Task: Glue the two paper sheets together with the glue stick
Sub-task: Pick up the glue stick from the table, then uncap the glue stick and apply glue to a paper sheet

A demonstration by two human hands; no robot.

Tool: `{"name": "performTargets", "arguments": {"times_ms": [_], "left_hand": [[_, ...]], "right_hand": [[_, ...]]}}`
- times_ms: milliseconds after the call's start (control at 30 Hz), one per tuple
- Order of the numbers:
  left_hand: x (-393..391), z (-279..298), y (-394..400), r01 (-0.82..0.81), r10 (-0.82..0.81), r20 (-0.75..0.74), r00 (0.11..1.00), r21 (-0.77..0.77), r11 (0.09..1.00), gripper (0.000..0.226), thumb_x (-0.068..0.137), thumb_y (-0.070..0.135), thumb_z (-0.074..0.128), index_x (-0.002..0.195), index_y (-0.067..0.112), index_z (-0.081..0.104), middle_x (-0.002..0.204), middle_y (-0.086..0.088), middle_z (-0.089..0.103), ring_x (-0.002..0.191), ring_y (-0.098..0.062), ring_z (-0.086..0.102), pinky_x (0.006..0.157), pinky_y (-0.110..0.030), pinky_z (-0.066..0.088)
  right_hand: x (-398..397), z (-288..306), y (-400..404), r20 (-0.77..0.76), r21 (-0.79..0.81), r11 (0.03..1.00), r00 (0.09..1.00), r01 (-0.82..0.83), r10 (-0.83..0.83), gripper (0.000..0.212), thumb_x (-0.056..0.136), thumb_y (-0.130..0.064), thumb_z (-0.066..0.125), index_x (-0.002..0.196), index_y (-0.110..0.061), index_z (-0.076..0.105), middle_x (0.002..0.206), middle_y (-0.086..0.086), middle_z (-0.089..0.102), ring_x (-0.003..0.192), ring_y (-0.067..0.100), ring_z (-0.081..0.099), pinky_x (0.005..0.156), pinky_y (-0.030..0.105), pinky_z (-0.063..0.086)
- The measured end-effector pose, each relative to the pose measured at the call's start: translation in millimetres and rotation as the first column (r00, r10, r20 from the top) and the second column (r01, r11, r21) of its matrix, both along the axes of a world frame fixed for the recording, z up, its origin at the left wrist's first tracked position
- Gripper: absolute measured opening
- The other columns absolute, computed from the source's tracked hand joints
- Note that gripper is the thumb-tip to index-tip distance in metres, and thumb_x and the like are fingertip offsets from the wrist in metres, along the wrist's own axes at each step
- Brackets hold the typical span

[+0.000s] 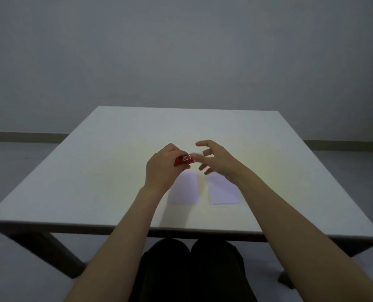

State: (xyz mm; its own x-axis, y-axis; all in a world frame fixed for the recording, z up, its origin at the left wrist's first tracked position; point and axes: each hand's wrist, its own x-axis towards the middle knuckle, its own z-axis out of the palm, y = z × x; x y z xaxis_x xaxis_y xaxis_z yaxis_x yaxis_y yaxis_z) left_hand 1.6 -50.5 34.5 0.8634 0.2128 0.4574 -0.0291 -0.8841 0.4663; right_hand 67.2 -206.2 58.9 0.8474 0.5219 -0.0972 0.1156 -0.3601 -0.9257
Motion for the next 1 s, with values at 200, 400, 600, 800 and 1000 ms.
{"name": "performTargets", "arguments": {"times_ms": [200, 400, 600, 800, 1000], "left_hand": [[0.2, -4.9, 2.2, -0.015, 0.014, -0.034, 0.999, -0.036, 0.999, 0.024, 0.073, 0.033, 0.074, 0.094, 0.025, 0.069, 0.09, 0.009, 0.062, 0.07, -0.012, 0.054, 0.052, -0.014, 0.029], [-4.3, -10.6, 12.1, -0.023, -0.026, -0.117, 0.993, -0.4, 0.916, 0.019, 0.079, 0.032, 0.069, 0.091, 0.018, 0.067, 0.089, 0.003, 0.068, 0.071, -0.017, 0.068, 0.068, -0.03, 0.051], [-8.2, -0.1, 8.1, 0.03, -0.102, -0.039, 0.994, -0.801, 0.598, 0.019, 0.083, 0.013, 0.066, 0.102, 0.016, 0.064, 0.091, 0.0, 0.067, 0.089, -0.028, 0.071, 0.085, -0.048, 0.057], [-11.4, -0.6, 6.3, -0.02, -0.033, -0.043, 0.999, -0.853, 0.522, 0.005, 0.079, 0.017, 0.067, 0.082, 0.012, 0.068, 0.066, -0.005, 0.07, 0.079, -0.012, 0.064, 0.094, -0.049, 0.051], [-14.1, 6.0, -1.3, 0.054, 0.047, 0.076, 0.996, -0.932, 0.357, 0.013, 0.078, 0.015, 0.071, 0.088, 0.023, 0.069, 0.096, -0.01, 0.072, 0.101, -0.029, 0.067, 0.087, -0.05, 0.056]], "right_hand": [[0.7, 0.3, 5.4, 0.025, 0.016, 0.998, 0.998, 0.06, -0.061, 0.021, 0.093, -0.022, 0.054, 0.087, -0.004, 0.063, 0.069, 0.009, 0.065, 0.048, 0.018, 0.059, 0.05, 0.024, 0.051], [30.5, -5.8, -23.1, 0.198, 0.104, 0.961, 0.941, 0.257, -0.274, 0.016, 0.084, 0.001, 0.061, 0.099, -0.006, 0.064, 0.093, 0.013, 0.059, 0.059, 0.023, 0.063, 0.061, 0.025, 0.054], [57.8, -47.7, -67.4, 0.504, -0.317, 0.8, 0.805, 0.51, -0.314, 0.024, 0.084, -0.003, 0.061, 0.107, 0.004, 0.061, 0.108, 0.024, 0.065, 0.103, 0.036, 0.059, 0.088, 0.037, 0.042], [54.4, -66.0, -77.3, 0.523, -0.432, 0.745, 0.814, 0.509, -0.252, 0.035, 0.087, -0.005, 0.052, 0.122, -0.005, 0.055, 0.119, 0.022, 0.06, 0.114, 0.038, 0.051, 0.094, 0.043, 0.041], [26.8, -43.6, -50.5, 0.699, -0.343, 0.801, 0.703, 0.491, -0.131, 0.052, 0.087, -0.025, 0.064, 0.133, -0.01, 0.048, 0.132, 0.017, 0.051, 0.118, 0.035, 0.048, 0.097, 0.041, 0.039]]}}
